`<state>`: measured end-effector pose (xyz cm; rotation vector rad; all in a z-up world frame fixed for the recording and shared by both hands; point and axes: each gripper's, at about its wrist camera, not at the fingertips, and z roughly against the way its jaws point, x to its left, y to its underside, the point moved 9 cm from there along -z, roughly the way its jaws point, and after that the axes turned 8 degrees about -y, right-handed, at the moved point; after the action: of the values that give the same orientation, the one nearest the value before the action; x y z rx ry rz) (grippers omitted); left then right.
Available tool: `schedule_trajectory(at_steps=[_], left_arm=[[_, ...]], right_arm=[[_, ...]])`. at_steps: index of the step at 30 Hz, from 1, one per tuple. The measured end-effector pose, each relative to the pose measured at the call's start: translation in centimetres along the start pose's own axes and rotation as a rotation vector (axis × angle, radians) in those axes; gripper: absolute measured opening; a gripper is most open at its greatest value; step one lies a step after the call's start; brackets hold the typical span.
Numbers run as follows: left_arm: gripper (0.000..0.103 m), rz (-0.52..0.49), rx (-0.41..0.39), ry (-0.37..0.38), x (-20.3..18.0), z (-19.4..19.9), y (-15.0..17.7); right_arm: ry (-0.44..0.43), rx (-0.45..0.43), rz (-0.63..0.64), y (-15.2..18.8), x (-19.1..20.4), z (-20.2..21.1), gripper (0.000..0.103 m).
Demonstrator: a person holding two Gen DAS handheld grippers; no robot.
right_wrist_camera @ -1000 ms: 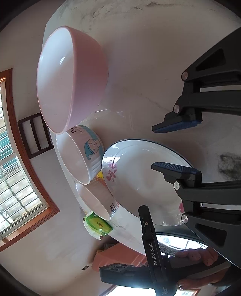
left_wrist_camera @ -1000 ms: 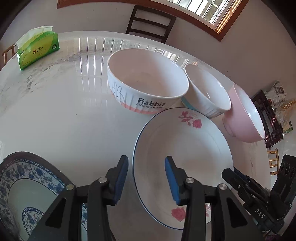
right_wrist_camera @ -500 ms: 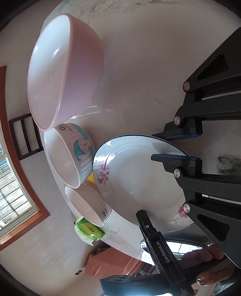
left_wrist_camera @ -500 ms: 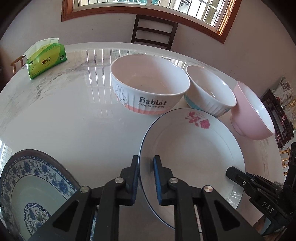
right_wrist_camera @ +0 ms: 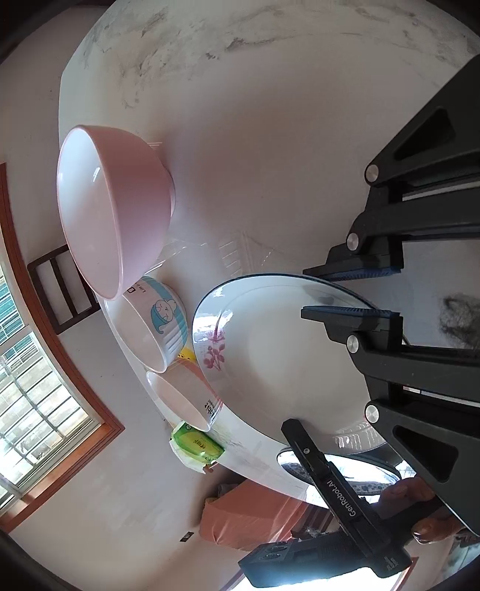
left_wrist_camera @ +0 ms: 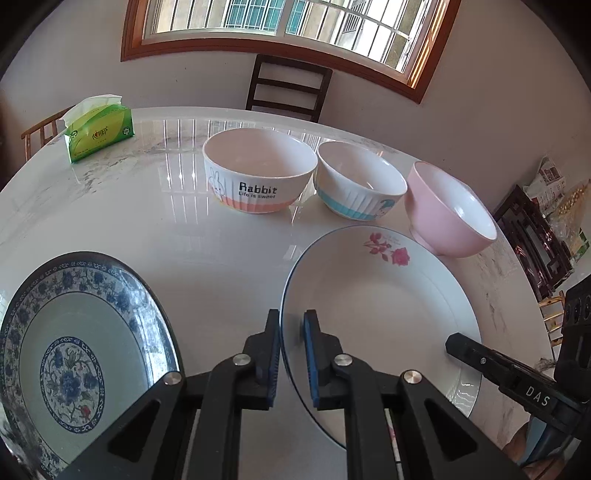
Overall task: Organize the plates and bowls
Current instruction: 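Carry the white plate and lower it onto the blue plate stack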
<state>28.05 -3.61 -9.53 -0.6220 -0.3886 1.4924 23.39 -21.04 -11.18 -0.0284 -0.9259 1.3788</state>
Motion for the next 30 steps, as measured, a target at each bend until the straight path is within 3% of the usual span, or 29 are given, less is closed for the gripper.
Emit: schedule_trajectory(at_steps=[8,15,23,30], left_arm=[[0.012,0.080,-0.054,-0.021,3.7,5.3,1.5],[0.012,0.145,-0.087,-0.098,10.1,8.8,2.8],[0.012,0.228,-0.098,-0.192,18.2,10.1,3.9],[0.013,0.291,-0.078,-0.219,22.4,9.3,5.0]], right_arm=[[-0.064,-0.007,0.067,1.5,5.4,1.2,0.014],[-0.119,0.062,0.137,3.1,11.1,-2.3,0.013],[-0.147,0.134,0.231,4.3,17.4,-7.3,0.013],[-0.142,0.181,0.265,5.6,19.8,-10.9,0.012]])
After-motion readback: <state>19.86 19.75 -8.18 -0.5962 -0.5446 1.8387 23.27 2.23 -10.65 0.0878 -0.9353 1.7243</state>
